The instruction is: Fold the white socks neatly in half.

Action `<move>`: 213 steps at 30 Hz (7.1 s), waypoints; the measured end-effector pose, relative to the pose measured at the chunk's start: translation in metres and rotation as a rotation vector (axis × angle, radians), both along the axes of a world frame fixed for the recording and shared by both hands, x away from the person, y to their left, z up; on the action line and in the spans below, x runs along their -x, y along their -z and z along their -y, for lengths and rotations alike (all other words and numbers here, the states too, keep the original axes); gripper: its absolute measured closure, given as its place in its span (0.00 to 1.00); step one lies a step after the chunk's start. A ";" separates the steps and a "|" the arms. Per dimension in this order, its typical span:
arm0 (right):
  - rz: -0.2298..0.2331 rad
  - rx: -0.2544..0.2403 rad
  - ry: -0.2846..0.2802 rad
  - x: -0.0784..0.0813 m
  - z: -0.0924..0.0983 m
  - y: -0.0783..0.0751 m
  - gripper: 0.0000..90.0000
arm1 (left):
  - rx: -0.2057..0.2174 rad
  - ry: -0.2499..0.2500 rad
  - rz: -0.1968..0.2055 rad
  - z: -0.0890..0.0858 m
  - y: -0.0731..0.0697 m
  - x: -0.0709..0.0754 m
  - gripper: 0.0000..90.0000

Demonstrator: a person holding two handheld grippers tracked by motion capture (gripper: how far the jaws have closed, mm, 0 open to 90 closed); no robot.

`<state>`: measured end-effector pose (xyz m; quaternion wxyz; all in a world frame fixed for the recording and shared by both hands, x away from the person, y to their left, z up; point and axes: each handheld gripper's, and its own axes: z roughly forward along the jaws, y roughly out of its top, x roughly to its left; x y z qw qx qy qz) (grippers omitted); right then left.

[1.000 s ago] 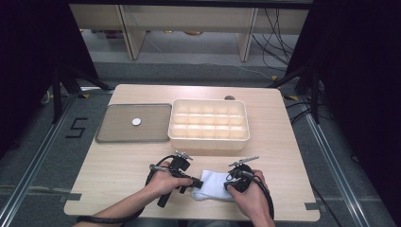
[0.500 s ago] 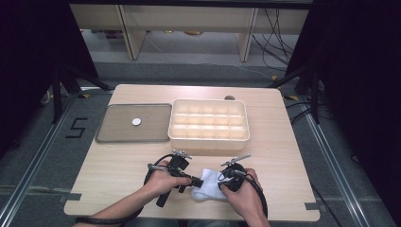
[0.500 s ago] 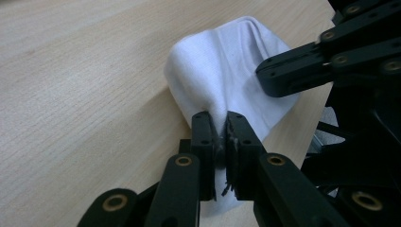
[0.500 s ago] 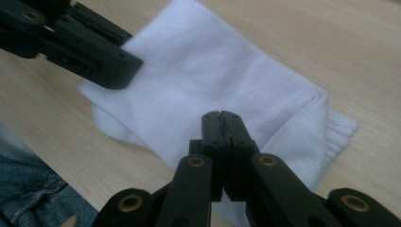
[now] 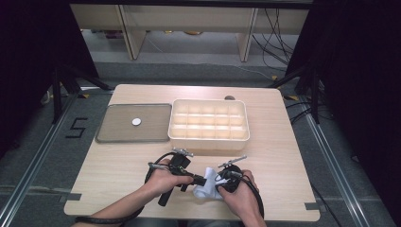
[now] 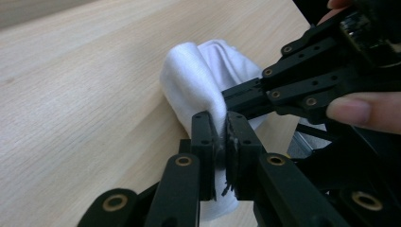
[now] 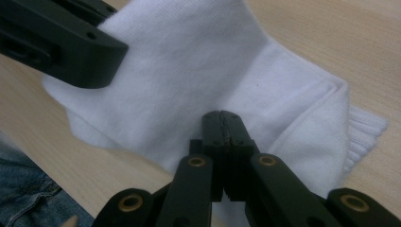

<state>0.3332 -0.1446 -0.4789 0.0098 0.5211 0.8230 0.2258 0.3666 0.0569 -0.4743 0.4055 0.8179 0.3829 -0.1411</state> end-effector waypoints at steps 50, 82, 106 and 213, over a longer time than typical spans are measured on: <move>0.018 -0.032 0.005 -0.002 -0.023 0.001 0.98 | 0.036 -0.008 0.015 0.000 -0.011 -0.007 0.92; 0.002 0.006 0.138 0.003 0.029 0.005 1.00 | 0.019 -0.019 0.021 -0.003 -0.011 -0.009 0.92; 0.008 -0.032 0.115 0.000 0.019 0.003 1.00 | 0.021 -0.011 0.030 0.001 -0.011 -0.008 0.92; -0.028 -0.024 0.132 0.000 -0.004 0.003 1.00 | -0.057 0.053 0.084 0.029 -0.007 0.000 0.92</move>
